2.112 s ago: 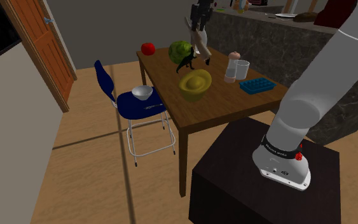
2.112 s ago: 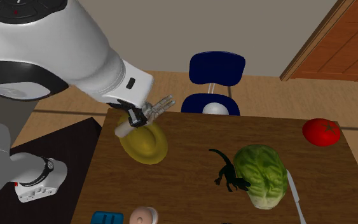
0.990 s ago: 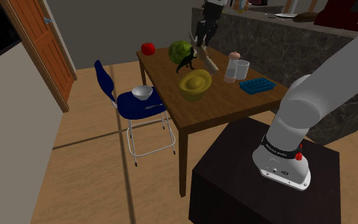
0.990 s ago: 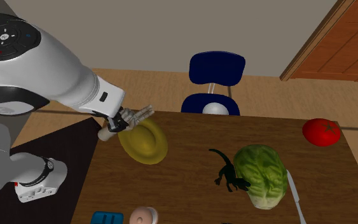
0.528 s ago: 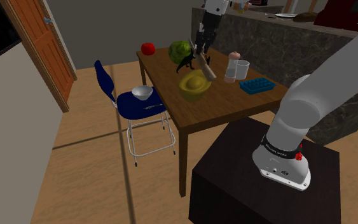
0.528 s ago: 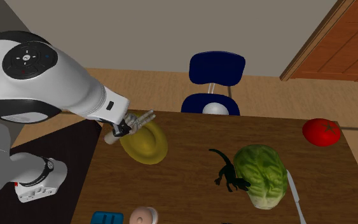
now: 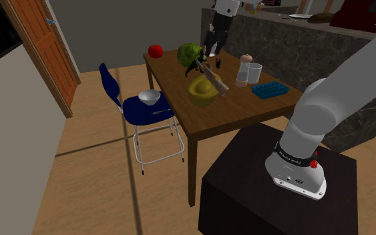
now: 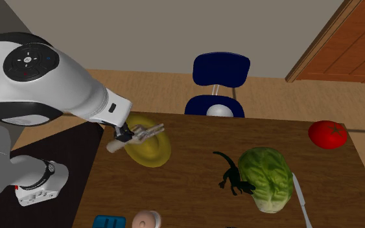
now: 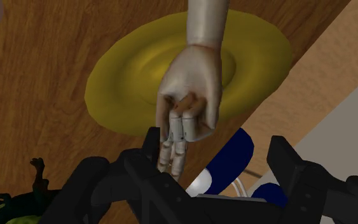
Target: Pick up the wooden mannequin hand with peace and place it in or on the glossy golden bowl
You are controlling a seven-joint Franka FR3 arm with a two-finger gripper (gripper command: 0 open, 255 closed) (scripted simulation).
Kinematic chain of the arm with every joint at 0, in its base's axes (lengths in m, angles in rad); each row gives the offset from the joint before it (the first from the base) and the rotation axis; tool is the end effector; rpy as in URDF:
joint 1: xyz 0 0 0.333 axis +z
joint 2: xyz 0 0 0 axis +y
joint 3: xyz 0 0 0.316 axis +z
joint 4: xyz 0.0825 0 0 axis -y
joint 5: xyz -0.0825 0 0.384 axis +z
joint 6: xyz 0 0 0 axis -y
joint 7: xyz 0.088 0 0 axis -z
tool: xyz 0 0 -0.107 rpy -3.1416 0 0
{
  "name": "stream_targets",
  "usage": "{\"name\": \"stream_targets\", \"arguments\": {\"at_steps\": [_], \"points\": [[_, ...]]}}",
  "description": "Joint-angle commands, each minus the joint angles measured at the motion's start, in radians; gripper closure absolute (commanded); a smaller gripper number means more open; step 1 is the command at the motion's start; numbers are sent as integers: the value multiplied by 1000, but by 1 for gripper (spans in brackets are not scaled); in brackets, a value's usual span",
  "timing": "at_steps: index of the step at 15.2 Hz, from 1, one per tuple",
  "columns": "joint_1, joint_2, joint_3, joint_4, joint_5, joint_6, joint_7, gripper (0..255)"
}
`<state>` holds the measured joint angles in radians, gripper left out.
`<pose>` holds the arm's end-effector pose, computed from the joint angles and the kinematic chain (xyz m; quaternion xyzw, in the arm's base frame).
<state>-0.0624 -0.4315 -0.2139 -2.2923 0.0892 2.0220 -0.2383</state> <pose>0.4226 -0.1238 0.5284 -0.9930 0.0291 -0.0940 0.0646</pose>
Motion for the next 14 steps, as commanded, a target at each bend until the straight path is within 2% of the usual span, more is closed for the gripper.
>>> {"name": "stream_targets", "arguments": {"at_steps": [1,4,8,14], "points": [[0,0,0,0,0,0,0,0],[0,0,0,0,0,0,0,0],[-7,-27,-3,102,-10,-130,6,0],[-7,-27,-3,102,-10,-130,6,0]]}}
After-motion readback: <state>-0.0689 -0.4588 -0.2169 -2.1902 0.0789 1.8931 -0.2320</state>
